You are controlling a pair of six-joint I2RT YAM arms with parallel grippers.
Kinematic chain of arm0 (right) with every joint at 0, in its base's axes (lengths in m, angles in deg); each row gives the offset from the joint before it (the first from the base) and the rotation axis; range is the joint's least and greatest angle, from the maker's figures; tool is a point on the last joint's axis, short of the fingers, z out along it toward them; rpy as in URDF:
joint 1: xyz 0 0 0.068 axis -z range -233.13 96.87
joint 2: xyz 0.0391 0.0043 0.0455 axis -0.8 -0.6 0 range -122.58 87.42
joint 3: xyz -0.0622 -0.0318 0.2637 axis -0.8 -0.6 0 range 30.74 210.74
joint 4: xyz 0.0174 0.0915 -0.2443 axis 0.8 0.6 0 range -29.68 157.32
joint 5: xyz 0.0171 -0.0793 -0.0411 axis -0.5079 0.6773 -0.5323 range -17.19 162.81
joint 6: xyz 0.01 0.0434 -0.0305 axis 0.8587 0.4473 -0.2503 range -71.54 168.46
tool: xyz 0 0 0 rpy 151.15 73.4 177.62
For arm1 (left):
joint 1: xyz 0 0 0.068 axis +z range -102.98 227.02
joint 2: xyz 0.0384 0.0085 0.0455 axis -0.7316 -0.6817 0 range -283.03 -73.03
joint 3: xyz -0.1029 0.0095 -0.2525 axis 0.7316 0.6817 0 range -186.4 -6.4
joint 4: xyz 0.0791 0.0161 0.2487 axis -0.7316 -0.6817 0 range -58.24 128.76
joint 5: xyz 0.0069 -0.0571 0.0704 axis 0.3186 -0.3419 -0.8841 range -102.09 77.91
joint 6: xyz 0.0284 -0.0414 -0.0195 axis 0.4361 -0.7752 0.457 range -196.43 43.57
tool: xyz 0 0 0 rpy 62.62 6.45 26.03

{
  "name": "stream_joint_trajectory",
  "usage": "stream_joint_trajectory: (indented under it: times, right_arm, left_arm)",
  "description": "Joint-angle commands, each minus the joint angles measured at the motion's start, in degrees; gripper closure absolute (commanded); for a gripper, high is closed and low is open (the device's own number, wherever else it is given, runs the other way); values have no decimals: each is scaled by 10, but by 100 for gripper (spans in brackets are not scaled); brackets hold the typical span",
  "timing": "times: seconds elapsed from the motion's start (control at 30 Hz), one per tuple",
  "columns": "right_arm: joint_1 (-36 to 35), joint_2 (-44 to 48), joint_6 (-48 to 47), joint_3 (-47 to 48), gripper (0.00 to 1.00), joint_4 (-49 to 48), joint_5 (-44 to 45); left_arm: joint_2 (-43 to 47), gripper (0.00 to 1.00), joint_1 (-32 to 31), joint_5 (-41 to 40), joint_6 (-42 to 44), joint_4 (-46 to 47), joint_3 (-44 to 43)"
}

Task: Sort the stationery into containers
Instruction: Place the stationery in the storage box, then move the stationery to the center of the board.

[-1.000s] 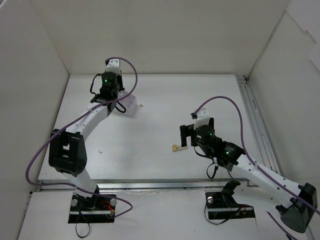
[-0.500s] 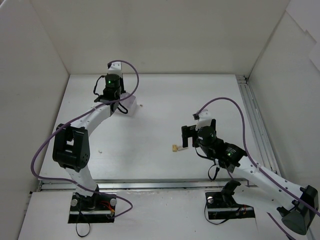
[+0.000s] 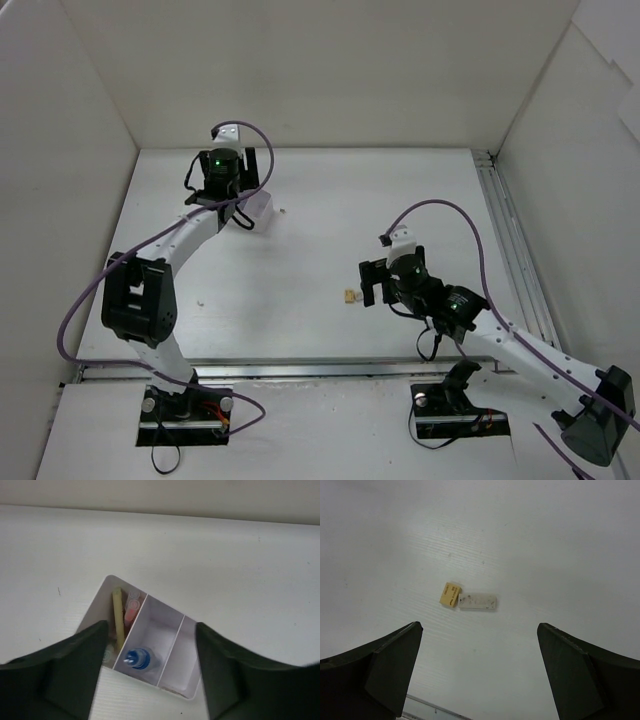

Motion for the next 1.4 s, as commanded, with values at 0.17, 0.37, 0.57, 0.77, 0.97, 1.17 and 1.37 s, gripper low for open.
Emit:
stream_joint_trajectory:
  times: [0.17,0.37,0.57,0.77,0.97,1.17,1.37]
  right_arm:
    - [6,-75,1,35,2,47,-33]
    - [18,-219,-38,84,2,74,-25]
    - [46,-326,-72,148,2,107,-31]
    - [71,-428,-101,203,2,134,-49]
    - [78,-471,-132,228,2,142,-95]
    - [83,-490,-131,246,4,156,-158]
    - [84,-492,-126,237,8,123,-287]
  left_arm:
    - [129,1,4,34,-36,-18,1]
    - [223,0,-3,99,-51,-112,21]
    - [294,0,-25,149,-77,-133,119]
    - [367,0,-37,142,-88,-129,189]
    - [396,0,-37,124,-85,-137,201]
    - [395,0,-37,90,-81,-141,197]
    - [386,0,-37,90,-83,-133,192]
